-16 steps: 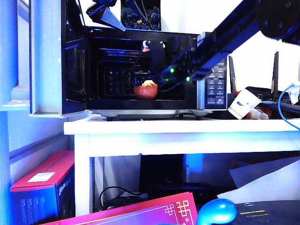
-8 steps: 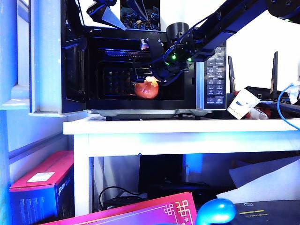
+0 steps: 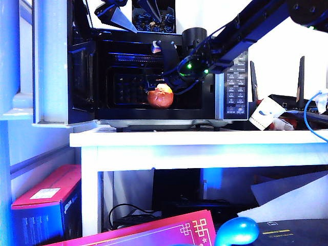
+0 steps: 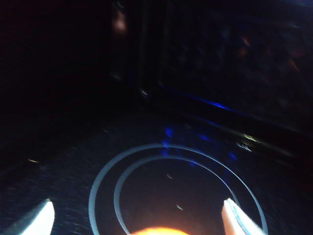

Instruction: Open the microwave door, place the orange inside the microwave, then close the microwave door.

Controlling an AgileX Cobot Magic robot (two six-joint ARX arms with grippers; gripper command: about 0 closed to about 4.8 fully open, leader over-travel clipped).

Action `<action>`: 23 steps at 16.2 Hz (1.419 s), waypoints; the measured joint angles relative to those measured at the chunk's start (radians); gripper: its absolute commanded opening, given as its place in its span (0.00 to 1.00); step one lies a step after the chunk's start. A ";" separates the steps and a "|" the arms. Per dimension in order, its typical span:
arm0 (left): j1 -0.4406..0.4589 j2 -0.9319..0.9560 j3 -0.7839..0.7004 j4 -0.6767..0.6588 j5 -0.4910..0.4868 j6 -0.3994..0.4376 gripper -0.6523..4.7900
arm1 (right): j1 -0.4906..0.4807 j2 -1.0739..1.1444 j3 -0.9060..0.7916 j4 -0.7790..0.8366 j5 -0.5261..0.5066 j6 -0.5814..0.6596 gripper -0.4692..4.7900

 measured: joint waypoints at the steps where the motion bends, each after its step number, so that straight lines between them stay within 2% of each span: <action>1: 0.000 0.000 0.000 0.001 0.000 0.000 1.00 | 0.000 0.000 -0.004 0.021 -0.032 0.000 1.00; 2: 0.000 0.000 0.000 0.000 0.000 0.000 1.00 | 0.001 0.000 -0.004 0.043 -0.069 -0.002 1.00; 4: 0.000 0.000 0.000 0.000 0.000 0.000 1.00 | 0.002 -0.017 0.008 0.114 -0.072 0.003 1.00; 6: 0.000 0.000 0.000 0.000 0.000 0.000 1.00 | 0.002 -0.024 0.011 0.110 -0.075 0.004 1.00; 14: 0.000 0.000 0.000 0.000 0.000 0.000 1.00 | 0.001 -0.098 0.008 -0.153 -0.079 -0.052 1.00; 23: 0.000 0.000 0.000 0.012 0.000 0.000 1.00 | 0.000 -0.225 0.008 -0.584 -0.049 -0.120 1.00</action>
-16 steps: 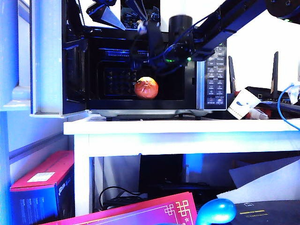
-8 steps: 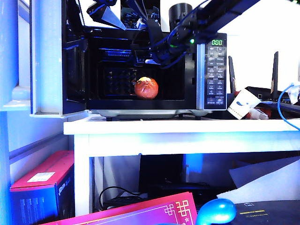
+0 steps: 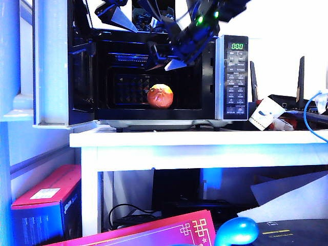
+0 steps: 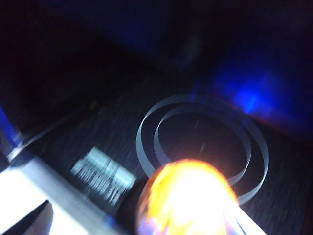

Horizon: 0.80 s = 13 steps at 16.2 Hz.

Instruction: Open the microwave door, place the orange inside the microwave, then close the microwave door.

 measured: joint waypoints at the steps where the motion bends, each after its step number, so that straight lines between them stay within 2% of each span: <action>1: 0.000 0.000 0.000 0.004 0.000 0.000 1.00 | 0.000 -0.009 0.001 -0.044 -0.003 -0.003 1.00; 7: 0.000 0.000 0.000 0.004 0.000 0.000 1.00 | 0.000 -0.010 0.001 -0.214 -0.046 -0.026 1.00; 9: 0.000 0.000 0.000 0.004 0.000 0.000 1.00 | 0.001 -0.009 0.001 -0.212 -0.081 -0.034 1.00; 13: 0.000 0.000 0.000 0.004 0.000 0.000 1.00 | 0.001 0.042 0.002 -0.156 -0.087 -0.037 1.00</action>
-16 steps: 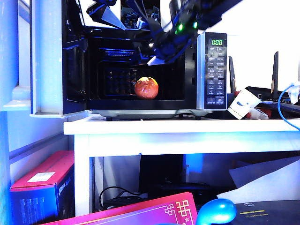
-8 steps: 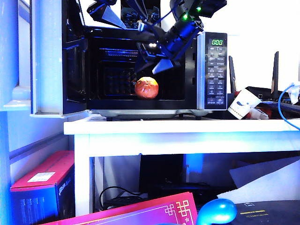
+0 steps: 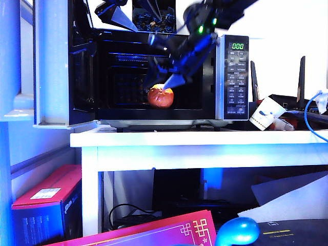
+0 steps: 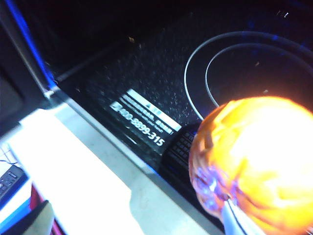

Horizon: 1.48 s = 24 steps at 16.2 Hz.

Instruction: Open the microwave door, place the orange inside the microwave, then close the microwave door.

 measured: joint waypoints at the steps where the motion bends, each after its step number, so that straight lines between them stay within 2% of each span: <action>1: 0.000 0.000 0.000 0.000 0.000 0.000 1.00 | 0.000 0.014 0.000 0.016 0.002 0.000 1.00; 5: 0.000 0.000 0.000 0.000 0.000 0.000 1.00 | 0.000 0.027 0.000 0.137 0.062 0.000 1.00; 9: 0.000 0.000 0.000 0.000 0.000 -0.003 1.00 | 0.001 0.016 0.000 -0.004 0.063 -0.002 1.00; 11: 0.000 0.000 0.000 0.000 0.001 -0.019 1.00 | 0.001 -0.022 0.000 -0.081 0.109 -0.006 1.00; 15: 0.000 -0.033 0.000 0.002 0.012 -0.030 1.00 | 0.001 -0.085 0.000 -0.131 0.139 -0.010 1.00; 16: 0.000 -0.051 0.000 0.004 0.013 -0.031 1.00 | 0.001 -0.101 0.000 -0.145 0.139 -0.010 0.98; 17: 0.000 -0.071 0.000 0.004 0.013 -0.031 1.00 | 0.001 -0.125 0.000 -0.159 0.138 -0.010 0.90; 19: 0.001 -0.121 0.000 0.004 0.013 -0.030 1.00 | 0.001 -0.169 0.003 -0.172 0.139 -0.010 0.82; 21: 0.000 -0.187 0.000 -0.001 0.012 -0.030 1.00 | 0.001 -0.199 0.003 -0.178 0.139 -0.011 0.82; 23: 0.000 -0.259 0.001 -0.054 0.011 -0.024 1.00 | 0.001 -0.238 0.002 -0.196 0.133 -0.011 0.76; 24: 0.000 -0.287 0.001 -0.110 0.002 -0.022 1.00 | 0.001 -0.261 0.002 -0.198 0.133 -0.009 0.65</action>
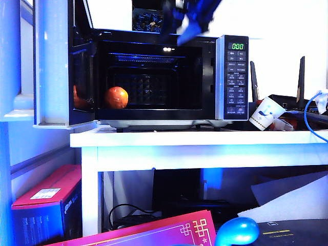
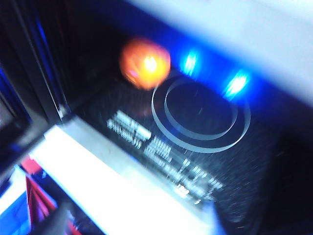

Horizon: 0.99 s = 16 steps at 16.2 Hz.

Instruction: Open the microwave door, place the orange inside the microwave, then close the microwave door.

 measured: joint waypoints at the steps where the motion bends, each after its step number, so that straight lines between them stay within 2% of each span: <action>1: 0.000 -0.032 -0.001 -0.077 -0.050 0.001 1.00 | 0.000 -0.024 0.000 -0.002 0.000 0.000 0.53; 3: 0.000 -0.094 -0.001 -0.232 -0.198 0.018 1.00 | 0.000 -0.071 0.000 -0.005 0.000 0.001 0.20; 4: 0.000 -0.117 -0.001 -0.311 -0.275 0.031 1.00 | 0.000 -0.095 0.000 -0.008 0.000 0.001 0.11; 5: 0.000 -0.135 -0.001 -0.386 -0.372 0.041 0.92 | -0.001 -0.126 0.000 -0.007 0.000 0.000 0.11; 6: 0.000 -0.141 -0.001 -0.428 -0.438 0.044 0.55 | -0.001 -0.148 0.001 -0.002 0.000 0.001 0.11; 7: 0.000 -0.142 -0.001 -0.460 -0.475 0.047 0.31 | -0.001 -0.168 0.002 0.008 0.000 0.001 0.11; 8: 0.000 -0.142 -0.001 -0.490 -0.479 0.048 0.20 | -0.001 -0.179 0.002 0.012 0.000 0.001 0.11; 9: -0.001 -0.142 -0.001 -0.517 -0.478 0.048 0.20 | -0.001 -0.188 0.002 0.011 0.000 0.001 0.13; 10: -0.001 -0.142 -0.001 -0.538 -0.478 0.048 0.11 | -0.001 -0.194 0.002 0.011 0.000 0.001 0.15; 12: 0.000 -0.140 -0.001 -0.619 -0.495 0.068 0.11 | -0.001 -0.208 0.002 0.020 0.010 0.001 0.13; 13: -0.001 -0.136 -0.001 -0.635 -0.502 0.074 0.11 | -0.001 -0.208 0.002 0.023 0.032 0.001 0.09; 16: 0.000 -0.113 -0.001 -0.647 -0.457 0.122 0.11 | -0.002 -0.216 0.002 0.019 0.055 0.003 0.09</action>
